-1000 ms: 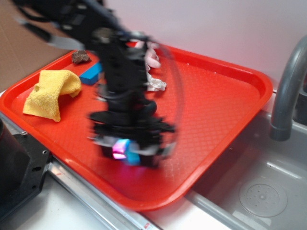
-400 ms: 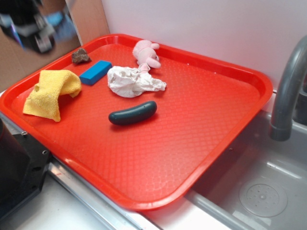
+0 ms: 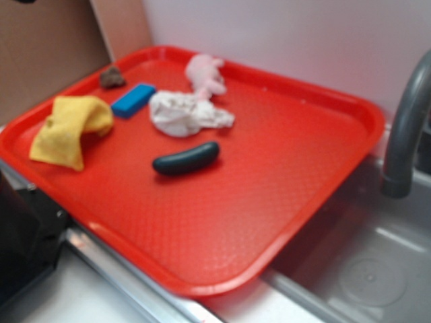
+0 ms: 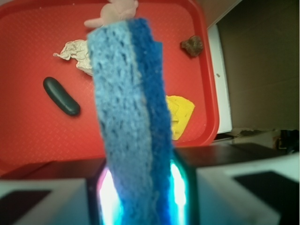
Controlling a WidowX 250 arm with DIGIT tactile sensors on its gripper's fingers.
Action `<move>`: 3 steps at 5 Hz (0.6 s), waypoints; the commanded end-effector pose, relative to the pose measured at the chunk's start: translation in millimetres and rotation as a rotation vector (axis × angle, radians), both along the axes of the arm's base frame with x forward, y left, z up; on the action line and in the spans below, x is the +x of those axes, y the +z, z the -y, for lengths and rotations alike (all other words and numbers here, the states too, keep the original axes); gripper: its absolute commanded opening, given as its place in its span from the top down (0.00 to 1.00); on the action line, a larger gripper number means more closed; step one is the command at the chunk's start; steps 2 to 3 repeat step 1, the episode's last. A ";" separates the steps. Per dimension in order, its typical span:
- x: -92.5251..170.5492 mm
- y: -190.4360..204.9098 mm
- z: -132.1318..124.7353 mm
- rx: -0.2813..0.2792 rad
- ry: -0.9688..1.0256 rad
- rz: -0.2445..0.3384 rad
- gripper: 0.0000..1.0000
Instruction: Grab the blue sponge.
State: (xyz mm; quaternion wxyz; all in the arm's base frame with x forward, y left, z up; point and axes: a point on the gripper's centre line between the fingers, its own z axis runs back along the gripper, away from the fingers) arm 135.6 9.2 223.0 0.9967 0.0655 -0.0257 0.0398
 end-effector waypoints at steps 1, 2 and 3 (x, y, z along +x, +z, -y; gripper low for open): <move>18.1 6.6 17.1 0.021 0.000 0.021 1.00; 18.1 6.6 17.1 0.021 0.000 0.021 1.00; 18.1 6.6 17.1 0.021 0.000 0.021 1.00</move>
